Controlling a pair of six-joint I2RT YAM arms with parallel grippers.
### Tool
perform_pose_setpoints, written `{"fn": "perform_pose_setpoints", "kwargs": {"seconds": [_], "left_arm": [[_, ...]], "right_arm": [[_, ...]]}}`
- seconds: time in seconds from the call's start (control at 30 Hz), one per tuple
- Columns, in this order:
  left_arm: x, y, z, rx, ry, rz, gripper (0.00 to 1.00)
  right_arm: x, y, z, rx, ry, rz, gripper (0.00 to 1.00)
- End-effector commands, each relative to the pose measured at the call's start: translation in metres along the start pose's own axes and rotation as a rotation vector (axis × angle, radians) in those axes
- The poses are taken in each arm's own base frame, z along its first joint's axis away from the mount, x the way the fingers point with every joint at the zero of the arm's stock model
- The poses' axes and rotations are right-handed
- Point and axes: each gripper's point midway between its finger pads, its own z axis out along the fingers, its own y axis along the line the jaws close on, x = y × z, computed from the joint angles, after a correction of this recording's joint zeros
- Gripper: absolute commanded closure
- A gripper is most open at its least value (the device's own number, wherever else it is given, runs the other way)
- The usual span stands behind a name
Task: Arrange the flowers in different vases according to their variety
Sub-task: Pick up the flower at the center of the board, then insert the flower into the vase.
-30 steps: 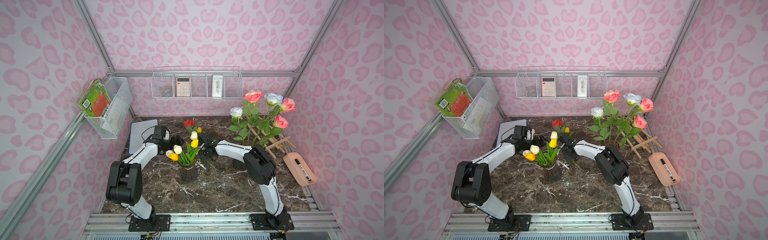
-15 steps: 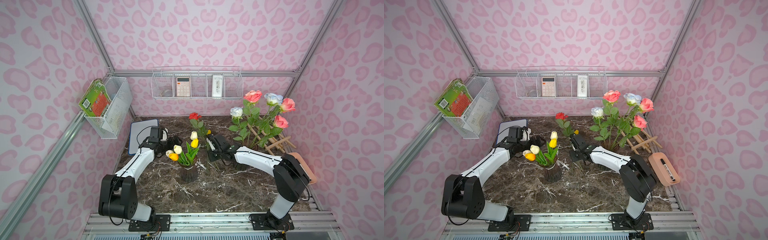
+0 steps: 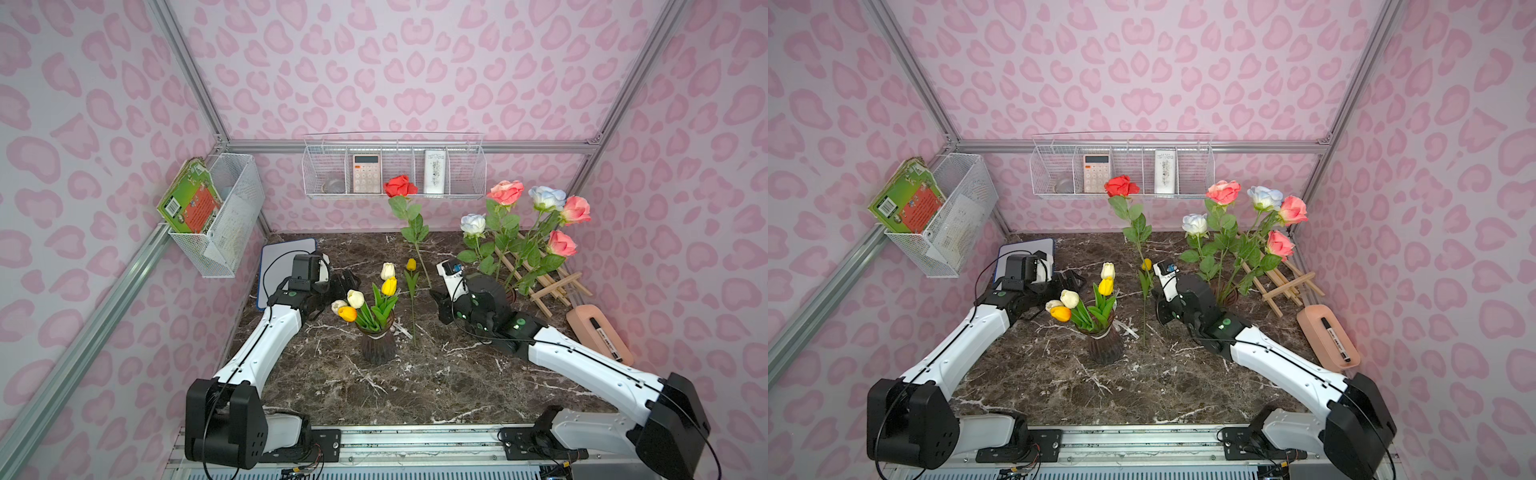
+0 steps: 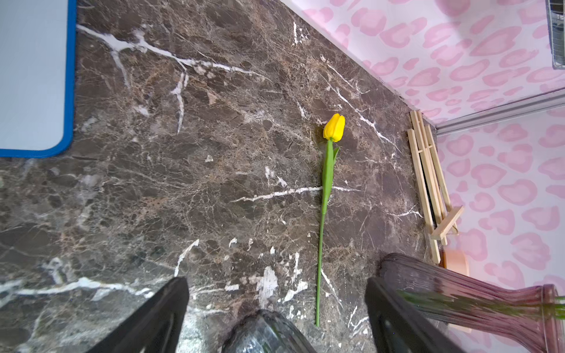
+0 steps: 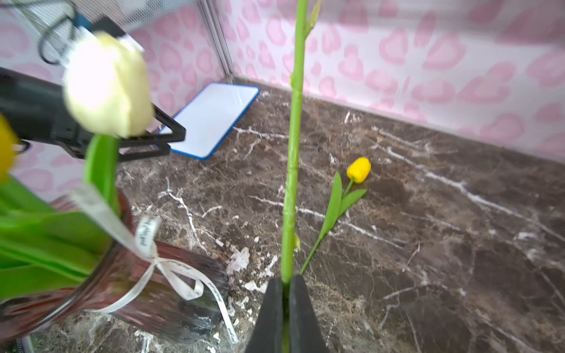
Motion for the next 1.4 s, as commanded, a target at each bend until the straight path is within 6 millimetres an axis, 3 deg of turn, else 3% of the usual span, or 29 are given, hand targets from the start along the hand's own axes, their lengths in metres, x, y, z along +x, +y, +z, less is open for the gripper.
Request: {"fn": "perform_pose_setpoints", "kwargs": {"seconds": [0.0, 0.17, 0.43, 0.67, 1.03, 1.07, 1.13, 1.23, 1.37], "left_arm": [[0.0, 0.006, -0.006, -0.038, -0.011, 0.028, 0.01], [-0.001, 0.005, -0.009, -0.039, -0.02, 0.042, 0.01], [0.003, 0.008, -0.005, -0.036, -0.015, 0.046, 0.01], [0.003, 0.009, -0.006, -0.038, -0.022, 0.055, 0.01], [0.005, 0.012, -0.005, -0.044, -0.022, 0.062, 0.01], [0.005, 0.012, -0.005, -0.044, -0.021, 0.062, 0.01], [0.005, 0.012, -0.005, -0.044, -0.017, 0.063, 0.01], [0.006, 0.012, -0.006, -0.043, -0.017, 0.06, 0.01], [0.007, 0.012, -0.01, -0.046, -0.021, 0.049, 0.01]], "right_arm": [[-0.052, 0.007, -0.036, -0.027, -0.243, -0.046, 1.0], [-0.092, -0.015, -0.098, 0.099, -0.457, -0.069, 1.0], [-0.113, -0.081, -0.14, 0.323, -0.565, -0.052, 1.0], [-0.11, -0.108, -0.14, 0.392, -0.581, -0.052, 1.0], [-0.058, -0.123, -0.108, 0.361, -0.495, 0.023, 1.0], [-0.053, -0.123, -0.108, 0.359, -0.485, 0.037, 0.95], [-0.043, -0.125, -0.107, 0.366, -0.462, 0.064, 0.77], [-0.036, -0.123, -0.111, 0.358, -0.439, 0.084, 0.62], [-0.038, -0.116, -0.117, 0.33, -0.401, 0.11, 0.57]]}}
